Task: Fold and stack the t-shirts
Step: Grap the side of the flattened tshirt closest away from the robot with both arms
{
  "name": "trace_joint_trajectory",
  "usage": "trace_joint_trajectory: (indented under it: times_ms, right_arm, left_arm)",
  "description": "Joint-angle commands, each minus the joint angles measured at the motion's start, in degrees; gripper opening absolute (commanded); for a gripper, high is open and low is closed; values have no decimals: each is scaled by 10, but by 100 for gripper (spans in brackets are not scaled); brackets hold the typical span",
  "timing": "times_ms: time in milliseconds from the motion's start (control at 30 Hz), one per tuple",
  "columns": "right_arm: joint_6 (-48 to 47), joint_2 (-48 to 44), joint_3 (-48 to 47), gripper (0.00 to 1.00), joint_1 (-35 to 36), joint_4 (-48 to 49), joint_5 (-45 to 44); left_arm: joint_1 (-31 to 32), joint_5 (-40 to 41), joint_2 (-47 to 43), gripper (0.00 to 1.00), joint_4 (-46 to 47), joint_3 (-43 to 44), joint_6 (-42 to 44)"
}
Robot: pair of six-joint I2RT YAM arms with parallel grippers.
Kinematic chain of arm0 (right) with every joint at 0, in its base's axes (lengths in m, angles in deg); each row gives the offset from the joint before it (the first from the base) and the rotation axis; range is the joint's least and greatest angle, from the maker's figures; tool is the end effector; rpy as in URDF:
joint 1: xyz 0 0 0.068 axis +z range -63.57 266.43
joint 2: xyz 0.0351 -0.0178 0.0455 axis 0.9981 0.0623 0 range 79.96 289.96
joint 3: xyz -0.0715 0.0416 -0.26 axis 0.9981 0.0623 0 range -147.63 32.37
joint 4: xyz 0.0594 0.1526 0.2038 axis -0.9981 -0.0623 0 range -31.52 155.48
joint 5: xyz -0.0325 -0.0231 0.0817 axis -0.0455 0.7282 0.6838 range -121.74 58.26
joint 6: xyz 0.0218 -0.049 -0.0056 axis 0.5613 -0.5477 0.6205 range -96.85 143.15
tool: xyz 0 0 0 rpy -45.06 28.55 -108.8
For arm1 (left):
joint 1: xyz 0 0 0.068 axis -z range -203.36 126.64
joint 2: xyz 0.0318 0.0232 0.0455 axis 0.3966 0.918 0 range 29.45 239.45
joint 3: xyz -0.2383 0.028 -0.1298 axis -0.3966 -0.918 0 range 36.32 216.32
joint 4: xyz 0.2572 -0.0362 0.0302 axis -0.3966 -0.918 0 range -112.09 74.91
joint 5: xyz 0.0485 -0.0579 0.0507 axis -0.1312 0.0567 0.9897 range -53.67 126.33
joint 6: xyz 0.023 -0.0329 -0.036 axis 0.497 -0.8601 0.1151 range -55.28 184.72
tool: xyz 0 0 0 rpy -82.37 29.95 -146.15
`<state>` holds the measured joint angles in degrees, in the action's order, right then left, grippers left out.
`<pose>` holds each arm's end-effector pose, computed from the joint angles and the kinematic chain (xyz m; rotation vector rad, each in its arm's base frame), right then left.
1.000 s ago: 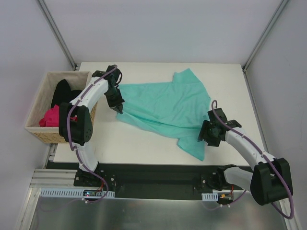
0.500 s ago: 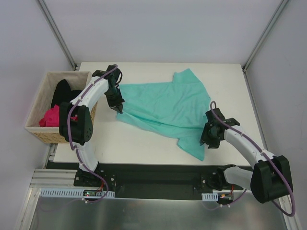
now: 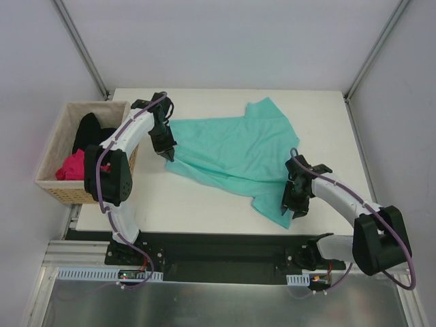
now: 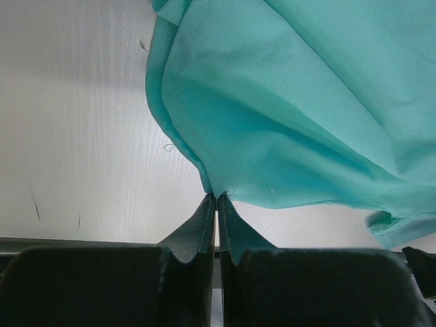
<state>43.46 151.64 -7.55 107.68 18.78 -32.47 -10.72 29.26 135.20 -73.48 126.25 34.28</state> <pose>0.1854 0.0717 0.1789 -0.0222 2.9474 0.0882 0.3635 -0.0861 0.2532 -0.4260 2.8828 -0.3157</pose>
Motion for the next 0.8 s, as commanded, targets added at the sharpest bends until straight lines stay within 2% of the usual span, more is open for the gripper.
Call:
trace_joint_trajectory:
  times_ms: [0, 200, 767]
  right_arm:
    - [-4, 15, -31, 44, 6, -37, 32]
    - [-5, 22, -38, 44, 7, -43, 39]
    - [15, 30, 24, 44, 7, -3, 40]
  left_arm:
    - [-3, -4, -2, 0, -17, 24, 9]
    - [-5, -2, -4, 0, -18, 29, 12]
    - [-10, 4, -16, 0, -30, 31, 18]
